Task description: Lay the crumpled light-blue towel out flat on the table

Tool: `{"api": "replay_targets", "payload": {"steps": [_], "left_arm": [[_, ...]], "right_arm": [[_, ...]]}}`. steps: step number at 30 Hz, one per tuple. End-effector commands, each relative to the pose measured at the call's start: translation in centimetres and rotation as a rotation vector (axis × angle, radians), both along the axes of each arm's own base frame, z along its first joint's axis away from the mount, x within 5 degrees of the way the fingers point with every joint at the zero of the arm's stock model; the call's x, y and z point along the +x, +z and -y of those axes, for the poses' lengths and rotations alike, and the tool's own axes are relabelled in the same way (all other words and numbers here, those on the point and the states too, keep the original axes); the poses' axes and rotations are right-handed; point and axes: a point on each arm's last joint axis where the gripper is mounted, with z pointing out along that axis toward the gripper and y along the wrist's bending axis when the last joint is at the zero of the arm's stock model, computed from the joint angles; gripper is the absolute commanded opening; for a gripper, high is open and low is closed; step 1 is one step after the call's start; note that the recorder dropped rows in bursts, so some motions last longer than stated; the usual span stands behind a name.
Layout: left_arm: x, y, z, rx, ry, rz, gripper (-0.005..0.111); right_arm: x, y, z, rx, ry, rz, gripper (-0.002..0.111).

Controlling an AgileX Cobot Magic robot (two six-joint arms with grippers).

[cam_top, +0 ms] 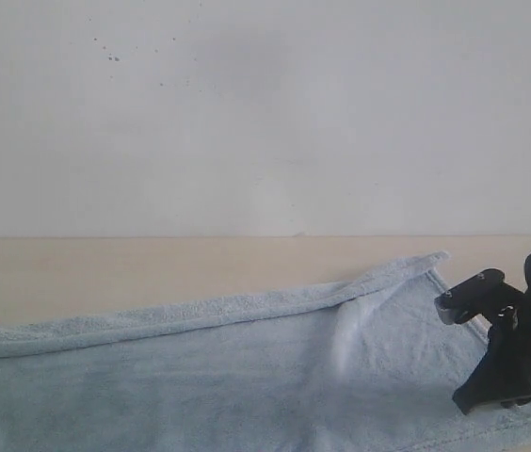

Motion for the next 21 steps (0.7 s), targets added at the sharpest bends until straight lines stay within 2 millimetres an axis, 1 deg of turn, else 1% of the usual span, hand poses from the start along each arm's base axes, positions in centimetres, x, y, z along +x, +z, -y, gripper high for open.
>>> {"api": "replay_targets", "payload": {"steps": [1,3,6,9,10,12,13,15,16,18,21], "left_arm": [[0.0,0.2,0.0,-0.007,0.002,0.019,0.049],[0.0,0.2,0.0,-0.007,0.002,0.019,0.049],[0.0,0.2,0.0,-0.007,0.002,0.019,0.049],[0.0,0.2,0.0,-0.007,0.002,0.019,0.049],[-0.1,0.1,0.0,-0.007,0.002,0.014,0.049],[-0.1,0.1,0.0,-0.004,-0.001,0.004,0.049],[-0.2,0.0,0.1,-0.005,-0.002,-0.007,0.049],[-0.5,-0.1,0.1,-0.001,-0.016,-0.039,0.049],[-0.8,-0.1,0.2,-0.009,-0.02,-0.059,0.049],[-1.3,0.3,0.3,-0.016,-0.036,-0.063,0.049],[-2.4,1.6,0.6,-0.022,-0.057,-0.032,0.045]], "right_arm": [[-0.6,-0.5,0.3,-0.01,-0.022,-0.072,0.0],[-1.1,-0.5,0.3,-0.003,-0.052,-0.119,0.0],[-2.6,-0.8,0.4,0.005,-0.098,-0.203,0.0],[-5.0,-1.5,0.7,-0.002,-0.119,-0.251,0.0],[-6.2,-1.9,0.9,-0.005,-0.133,-0.274,0.0],[-7.8,-2.5,1.2,-0.003,-0.161,-0.293,0.0],[-9.0,-2.9,1.3,-0.002,-0.185,-0.31,0.0],[-10.6,-3.2,1.5,-0.004,-0.224,-0.338,0.0],[-11.7,-3.6,1.7,-0.011,-0.23,-0.367,0.0],[-12.5,-3.5,1.8,-0.014,-0.24,-0.38,0.0],[-12.3,-2.3,1.8,0.007,-0.26,-0.317,0.0]]}}
